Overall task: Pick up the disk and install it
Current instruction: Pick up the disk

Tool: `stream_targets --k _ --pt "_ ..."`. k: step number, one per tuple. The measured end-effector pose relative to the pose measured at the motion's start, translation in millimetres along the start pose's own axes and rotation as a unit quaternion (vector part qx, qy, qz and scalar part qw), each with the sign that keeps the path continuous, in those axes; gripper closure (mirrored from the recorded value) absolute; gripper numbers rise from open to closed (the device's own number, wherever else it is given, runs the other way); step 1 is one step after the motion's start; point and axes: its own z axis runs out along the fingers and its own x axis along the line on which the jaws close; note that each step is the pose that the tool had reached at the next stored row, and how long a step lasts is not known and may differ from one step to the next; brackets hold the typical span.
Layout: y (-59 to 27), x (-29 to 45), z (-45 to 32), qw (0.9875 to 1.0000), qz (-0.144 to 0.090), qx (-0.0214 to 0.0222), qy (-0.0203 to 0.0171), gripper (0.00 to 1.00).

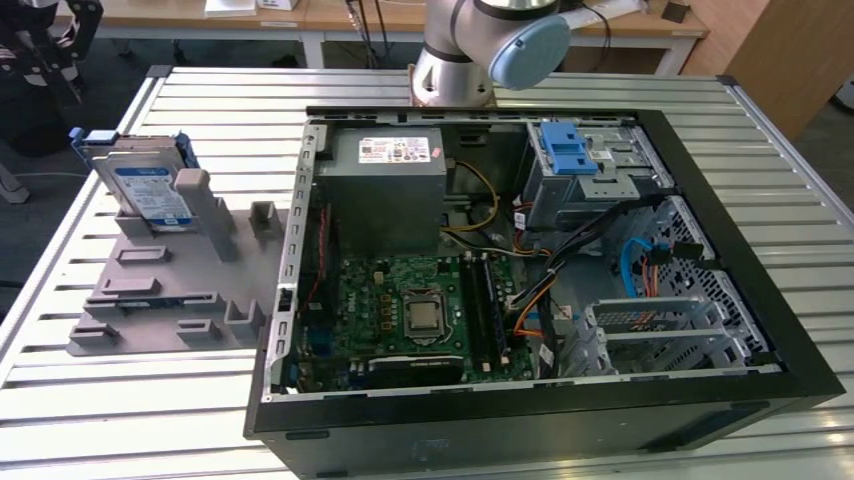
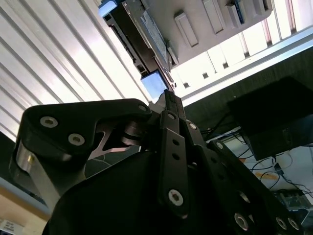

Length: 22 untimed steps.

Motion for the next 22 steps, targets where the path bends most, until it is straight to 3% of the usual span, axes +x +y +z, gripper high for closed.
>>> stream_targets --k 7,22 --pt "0.0 0.0 0.0 0.9995 -0.031 0.0007 0.0016 0.89" --pt "0.3 0.5 0.0 0.9955 -0.094 0.002 0.0051 0.89"
